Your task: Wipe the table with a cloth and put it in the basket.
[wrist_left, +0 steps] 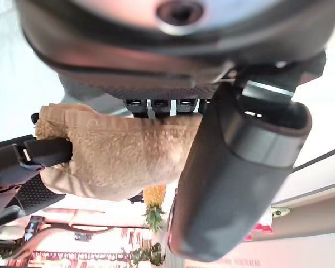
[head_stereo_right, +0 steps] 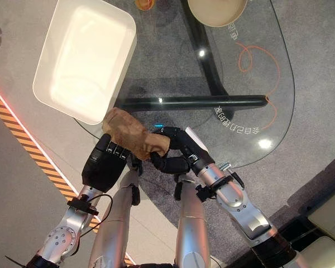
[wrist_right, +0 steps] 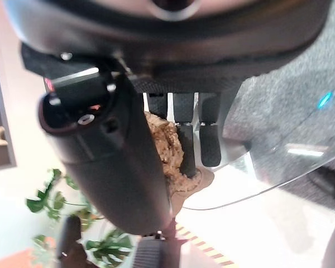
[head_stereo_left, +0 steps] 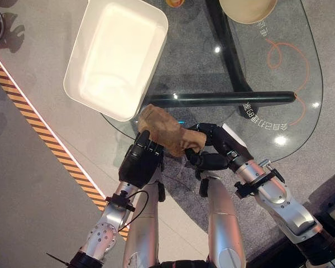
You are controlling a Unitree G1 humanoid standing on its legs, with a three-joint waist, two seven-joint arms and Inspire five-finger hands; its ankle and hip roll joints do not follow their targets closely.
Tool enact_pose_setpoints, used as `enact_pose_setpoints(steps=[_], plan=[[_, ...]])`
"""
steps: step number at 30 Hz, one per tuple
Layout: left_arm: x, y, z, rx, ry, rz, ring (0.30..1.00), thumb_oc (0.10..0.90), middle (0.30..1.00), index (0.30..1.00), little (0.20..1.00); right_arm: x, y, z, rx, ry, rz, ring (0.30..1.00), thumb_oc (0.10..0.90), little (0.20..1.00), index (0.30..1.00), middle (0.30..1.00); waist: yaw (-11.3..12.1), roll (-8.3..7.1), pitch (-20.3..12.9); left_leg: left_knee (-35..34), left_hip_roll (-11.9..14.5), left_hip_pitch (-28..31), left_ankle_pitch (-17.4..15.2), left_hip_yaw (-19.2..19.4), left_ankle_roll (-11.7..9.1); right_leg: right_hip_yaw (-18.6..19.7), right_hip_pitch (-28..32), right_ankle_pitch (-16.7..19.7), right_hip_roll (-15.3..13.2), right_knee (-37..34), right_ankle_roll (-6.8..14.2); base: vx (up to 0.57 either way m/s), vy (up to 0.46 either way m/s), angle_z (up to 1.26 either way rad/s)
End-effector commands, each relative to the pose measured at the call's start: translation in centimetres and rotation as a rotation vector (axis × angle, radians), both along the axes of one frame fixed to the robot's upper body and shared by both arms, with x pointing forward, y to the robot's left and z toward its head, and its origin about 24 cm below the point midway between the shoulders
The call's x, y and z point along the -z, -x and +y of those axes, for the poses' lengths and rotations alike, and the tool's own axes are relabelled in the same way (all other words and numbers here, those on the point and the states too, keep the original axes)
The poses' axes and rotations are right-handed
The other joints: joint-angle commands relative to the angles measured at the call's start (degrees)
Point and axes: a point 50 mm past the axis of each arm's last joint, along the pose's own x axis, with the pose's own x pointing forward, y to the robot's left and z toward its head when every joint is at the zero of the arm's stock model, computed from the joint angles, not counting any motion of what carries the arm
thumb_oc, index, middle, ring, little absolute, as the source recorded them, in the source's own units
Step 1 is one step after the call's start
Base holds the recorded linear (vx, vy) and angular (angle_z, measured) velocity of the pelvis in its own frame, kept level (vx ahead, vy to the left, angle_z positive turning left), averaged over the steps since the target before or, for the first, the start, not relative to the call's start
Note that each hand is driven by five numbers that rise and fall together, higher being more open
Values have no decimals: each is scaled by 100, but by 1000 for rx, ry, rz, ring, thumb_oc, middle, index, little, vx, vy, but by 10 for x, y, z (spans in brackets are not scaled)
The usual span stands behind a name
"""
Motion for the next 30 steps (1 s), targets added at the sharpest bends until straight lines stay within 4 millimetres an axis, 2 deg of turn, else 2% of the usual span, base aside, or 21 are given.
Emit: enact_pose_setpoints(steps=[1, 3, 7, 18, 19, 20, 30], plan=[[-41, 9, -25, 134, 9, -230, 900, 800, 900, 900, 900, -47, 19, 33, -180, 9, -252, 300, 100, 200, 300, 300, 52, -4, -147, 941, -341, 3, -1171, 490, 50, 99, -22, 1029, 510, -1271, 189, 0, 0, 0], [-42, 9, -26, 142, -4, -233, 900, 800, 900, 900, 900, -44, 18, 36, -212, -24, -181, 300, 100, 200, 300, 300, 61, 11, -147, 940, -351, 6, -1168, 488, 46, 91, -24, 1022, 502, -1264, 187, 0, 0, 0], [-40, 8, -28, 150, -18, -241, 900, 800, 900, 900, 900, -34, 10, 37, -173, 15, -132, 300, 100, 200, 300, 300, 98, 43, -147, 929, -361, -4, -1154, 465, 41, 64, -30, 1014, 484, -1264, 179, 0, 0, 0], [-40, 6, -24, 98, 55, -225, 900, 800, 900, 900, 900, -25, 8, 41, -151, 135, -148, 300, 100, 200, 300, 300, 145, 56, -147, 920, -394, 8, -1157, 430, 42, 46, -17, 997, 471, -1262, 173, 0, 2, 2], [-40, 6, -24, 97, 56, -224, 815, 701, 815, 815, 801, -25, 7, 41, -150, 136, -149, 300, 100, 200, 300, 300, 146, 55, -147, 918, -394, 8, -1157, 428, 42, 45, -17, 997, 471, -1262, 174, 0, 0, 0], [-40, 5, -22, 77, 70, -213, 300, 100, 300, 300, 200, -25, 6, 41, -144, 146, -152, 300, 100, 200, 300, 300, 159, 52, -147, 910, -400, 12, -1154, 415, 45, 41, -17, 1001, 472, -1265, 179, 0, 0, 0], [-41, 4, -22, 53, 44, -192, 300, 100, 300, 300, 200, -28, 5, 40, -144, 172, -167, 300, 100, 200, 300, 300, 206, 33, -147, 913, -407, 4, -1155, 388, 46, 7, -24, 995, 466, -1248, 182, 1, -2, 2]])
